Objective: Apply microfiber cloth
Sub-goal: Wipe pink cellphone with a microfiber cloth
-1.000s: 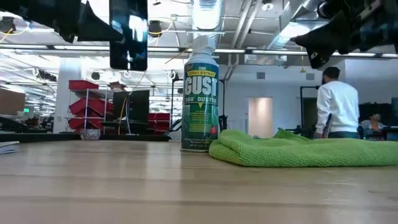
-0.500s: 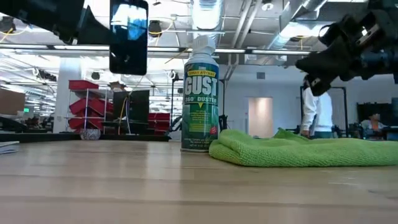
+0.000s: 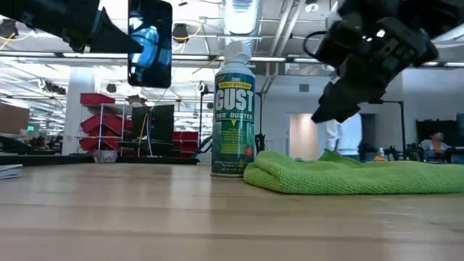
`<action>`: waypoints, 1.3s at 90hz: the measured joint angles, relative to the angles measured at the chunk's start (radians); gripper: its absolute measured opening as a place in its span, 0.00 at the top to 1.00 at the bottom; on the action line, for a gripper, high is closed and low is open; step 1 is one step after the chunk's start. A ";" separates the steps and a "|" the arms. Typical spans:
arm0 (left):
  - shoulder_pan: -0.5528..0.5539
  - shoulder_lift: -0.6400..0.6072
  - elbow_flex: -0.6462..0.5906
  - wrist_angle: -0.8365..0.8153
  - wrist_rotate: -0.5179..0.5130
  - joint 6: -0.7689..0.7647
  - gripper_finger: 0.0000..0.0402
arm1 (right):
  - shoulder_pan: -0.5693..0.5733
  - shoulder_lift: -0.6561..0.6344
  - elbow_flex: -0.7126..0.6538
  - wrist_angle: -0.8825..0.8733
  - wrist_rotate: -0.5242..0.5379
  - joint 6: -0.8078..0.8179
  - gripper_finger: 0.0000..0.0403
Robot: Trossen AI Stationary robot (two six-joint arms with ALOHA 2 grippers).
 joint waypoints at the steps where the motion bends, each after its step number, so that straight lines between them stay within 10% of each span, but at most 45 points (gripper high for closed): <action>1: 0.000 0.000 0.000 0.000 0.000 0.000 0.99 | 0.002 0.004 0.011 -0.021 0.000 -0.003 0.70; 41: -0.005 0.000 0.000 -0.006 0.001 -0.001 0.99 | 0.081 0.069 0.162 -0.361 -0.024 0.007 0.41; 87: -0.005 0.000 -0.001 -0.011 0.002 -0.008 0.99 | 0.079 0.426 0.175 -0.069 -0.028 0.008 0.41; 99: -0.006 0.000 -0.001 -0.013 0.003 -0.008 0.99 | 0.076 0.474 0.177 0.010 -0.029 0.007 0.51; 117: -0.006 0.000 -0.001 -0.016 0.008 -0.016 0.99 | 0.056 0.465 0.169 0.026 -0.037 0.012 0.95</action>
